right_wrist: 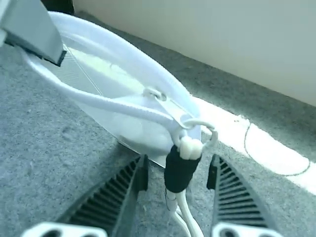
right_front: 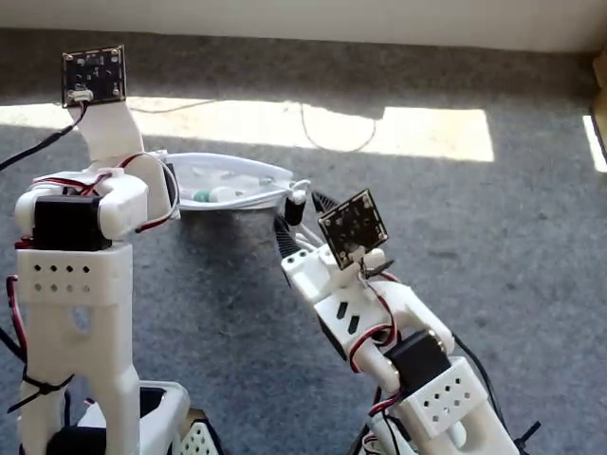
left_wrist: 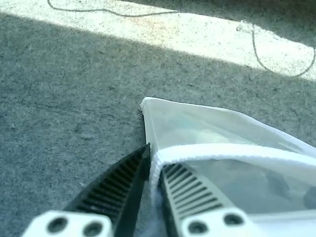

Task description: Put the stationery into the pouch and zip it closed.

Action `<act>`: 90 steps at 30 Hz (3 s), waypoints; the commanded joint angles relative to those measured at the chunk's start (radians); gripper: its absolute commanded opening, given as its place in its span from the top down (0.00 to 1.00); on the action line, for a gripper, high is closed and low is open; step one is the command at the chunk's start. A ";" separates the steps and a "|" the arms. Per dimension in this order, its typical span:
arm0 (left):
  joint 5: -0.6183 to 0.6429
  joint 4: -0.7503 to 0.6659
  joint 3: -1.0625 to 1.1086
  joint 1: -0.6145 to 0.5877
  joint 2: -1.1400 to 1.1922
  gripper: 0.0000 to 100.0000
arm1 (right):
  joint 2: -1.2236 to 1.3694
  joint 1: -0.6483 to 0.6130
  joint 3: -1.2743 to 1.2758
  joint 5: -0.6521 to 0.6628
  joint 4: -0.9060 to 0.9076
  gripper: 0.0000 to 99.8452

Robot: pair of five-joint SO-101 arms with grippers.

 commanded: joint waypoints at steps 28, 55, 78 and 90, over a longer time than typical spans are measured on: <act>-0.008 -0.002 -0.021 -0.008 -0.012 0.99 | 0.145 -0.007 0.050 0.003 -0.208 0.81; -0.008 -0.002 -0.019 -0.008 -0.012 0.99 | 0.050 -0.008 0.073 0.044 -0.205 0.89; -0.051 -0.043 0.002 0.042 -0.018 0.75 | -0.236 0.002 0.027 0.195 0.295 0.98; -0.141 -0.186 0.008 0.309 -0.010 0.75 | -0.369 0.002 0.033 0.221 0.542 0.98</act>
